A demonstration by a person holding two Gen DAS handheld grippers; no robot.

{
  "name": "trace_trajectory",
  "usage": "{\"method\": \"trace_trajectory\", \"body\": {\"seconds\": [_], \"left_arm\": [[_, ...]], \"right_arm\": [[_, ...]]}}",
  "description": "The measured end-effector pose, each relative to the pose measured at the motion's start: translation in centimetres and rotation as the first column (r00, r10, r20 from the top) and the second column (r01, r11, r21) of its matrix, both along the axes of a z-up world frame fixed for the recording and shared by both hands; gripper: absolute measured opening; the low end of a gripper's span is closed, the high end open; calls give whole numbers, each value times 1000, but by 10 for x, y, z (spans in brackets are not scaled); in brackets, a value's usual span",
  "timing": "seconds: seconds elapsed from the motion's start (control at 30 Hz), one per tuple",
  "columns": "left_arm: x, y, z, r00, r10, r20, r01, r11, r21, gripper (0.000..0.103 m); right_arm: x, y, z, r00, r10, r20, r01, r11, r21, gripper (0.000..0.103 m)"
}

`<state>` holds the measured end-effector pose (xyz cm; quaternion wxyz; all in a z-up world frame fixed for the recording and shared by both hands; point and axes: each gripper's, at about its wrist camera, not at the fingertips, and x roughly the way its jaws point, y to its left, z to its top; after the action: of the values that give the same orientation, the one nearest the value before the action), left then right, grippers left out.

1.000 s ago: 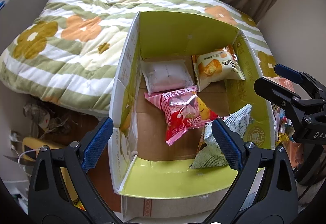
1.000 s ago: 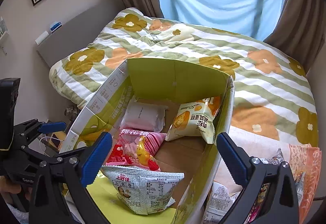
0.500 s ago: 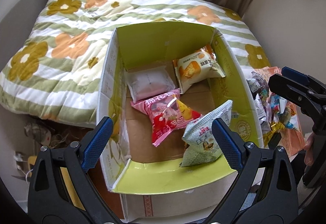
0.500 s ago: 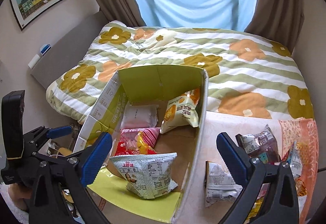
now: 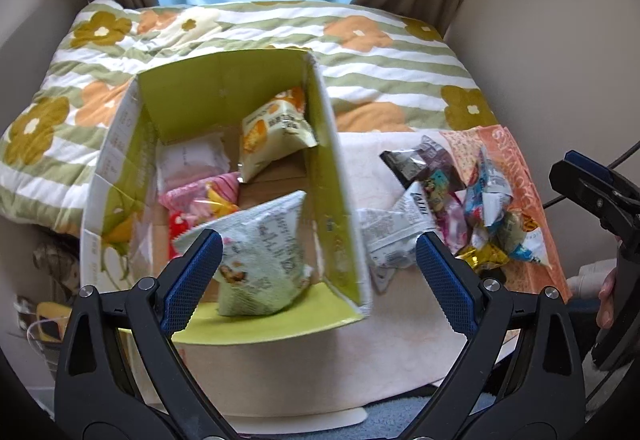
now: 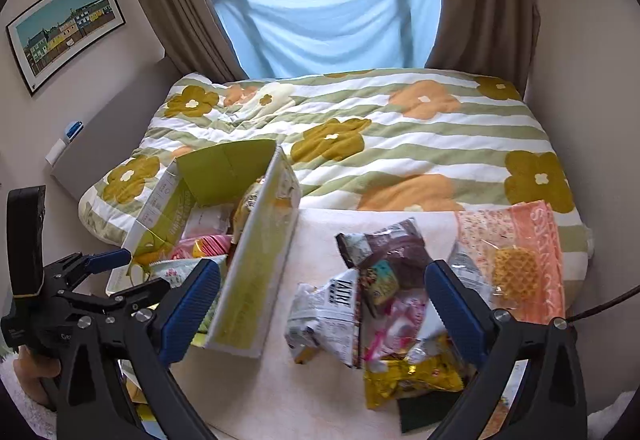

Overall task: Organize snacks
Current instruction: 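Move both tools back over the remaining snack pile, then grasp the yellow snack bag with the left tool while the right tool grasps the white stick-snack bag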

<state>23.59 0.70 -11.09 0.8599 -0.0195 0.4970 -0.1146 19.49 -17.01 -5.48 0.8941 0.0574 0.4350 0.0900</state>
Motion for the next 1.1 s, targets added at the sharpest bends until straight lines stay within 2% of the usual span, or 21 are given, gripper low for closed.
{"method": "trace_trajectory", "body": {"seconds": [0.17,0.43,0.63,0.77,0.93,1.03,1.1], "left_arm": [[-18,-67,-11,999,-21,-36,21,1000,-17,97],[-47,-154,-54,993,-20,-117,16,999,-33,97],[-71,-191,-73,991,-112,-69,119,989,94,97],[-72,-215,-88,973,-228,-26,228,950,211,97],[-63,-246,-114,923,-385,-22,370,867,332,95],[-58,-258,-128,889,-456,-45,439,817,375,84],[-52,-261,-137,876,-478,-67,465,796,387,80]], "right_arm": [[-27,-61,-2,1000,-13,-7,13,1000,-12,102],[-54,-131,-27,997,32,-75,-36,998,-60,102],[-60,-155,-60,989,70,-131,-82,992,-94,102],[-62,-161,-75,991,72,-115,-83,992,-93,102],[-55,-170,-95,989,73,-127,-87,990,-109,102],[-50,-173,-105,985,84,-151,-101,989,-105,102],[-47,-174,-108,984,94,-154,-111,989,-101,102]]}}
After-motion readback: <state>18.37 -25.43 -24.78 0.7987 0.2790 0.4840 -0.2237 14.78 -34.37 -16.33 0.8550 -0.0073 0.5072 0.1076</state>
